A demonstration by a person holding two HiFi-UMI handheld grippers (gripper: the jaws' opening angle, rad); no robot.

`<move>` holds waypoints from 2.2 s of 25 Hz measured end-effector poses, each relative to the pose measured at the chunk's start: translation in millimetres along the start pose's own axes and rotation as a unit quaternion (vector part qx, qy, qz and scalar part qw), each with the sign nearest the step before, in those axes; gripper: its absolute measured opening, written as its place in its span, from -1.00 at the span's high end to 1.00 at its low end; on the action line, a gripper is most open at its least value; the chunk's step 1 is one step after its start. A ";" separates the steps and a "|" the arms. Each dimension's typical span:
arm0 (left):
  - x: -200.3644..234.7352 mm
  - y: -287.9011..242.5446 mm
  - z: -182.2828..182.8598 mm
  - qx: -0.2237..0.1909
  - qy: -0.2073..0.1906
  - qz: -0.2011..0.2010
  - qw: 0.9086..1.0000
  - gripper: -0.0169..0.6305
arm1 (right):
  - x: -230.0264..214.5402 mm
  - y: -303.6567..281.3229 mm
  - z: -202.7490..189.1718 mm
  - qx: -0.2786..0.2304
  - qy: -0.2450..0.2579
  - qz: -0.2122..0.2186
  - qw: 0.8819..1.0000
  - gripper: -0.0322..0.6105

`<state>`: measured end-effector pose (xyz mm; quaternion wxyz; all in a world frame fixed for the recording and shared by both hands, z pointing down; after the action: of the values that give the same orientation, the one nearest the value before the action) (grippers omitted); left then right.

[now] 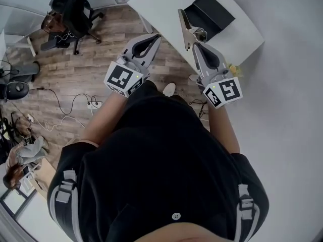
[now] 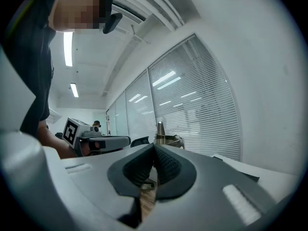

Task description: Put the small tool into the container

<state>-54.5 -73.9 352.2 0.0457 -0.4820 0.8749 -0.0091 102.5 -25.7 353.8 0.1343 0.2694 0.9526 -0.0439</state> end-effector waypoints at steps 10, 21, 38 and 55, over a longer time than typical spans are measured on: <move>32.4 -61.5 -21.9 -0.002 -0.018 -0.060 0.998 0.93 | -51.9 -19.3 -10.7 0.017 -0.012 -0.073 0.997 0.86; 101.6 -162.3 -36.7 0.004 -0.020 -0.191 0.981 0.93 | -135.3 -85.9 -32.0 0.088 -0.036 -0.183 0.979 0.86; 170.5 -278.4 -107.0 0.004 0.014 -0.337 0.941 0.93 | -245.8 -156.2 -149.4 0.287 -0.052 -0.302 0.908 0.86; 170.5 -305.4 -149.6 0.030 0.015 -0.375 0.926 0.93 | -288.7 -173.9 -199.6 0.360 -0.061 -0.297 0.882 0.86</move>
<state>98.9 -385.5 507.4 0.0405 -0.7730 0.6303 -0.0589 201.2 -287.2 628.1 0.0663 0.0004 0.8966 -0.4378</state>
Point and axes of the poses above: the fingertips, and each gripper's own axes: y backward along the fingers, x to its left, z out of its top, the point moved 4 cm from there along y, backward along the fingers, and after that the axes turned 7 degrees about -y, right-handed, at the moved point
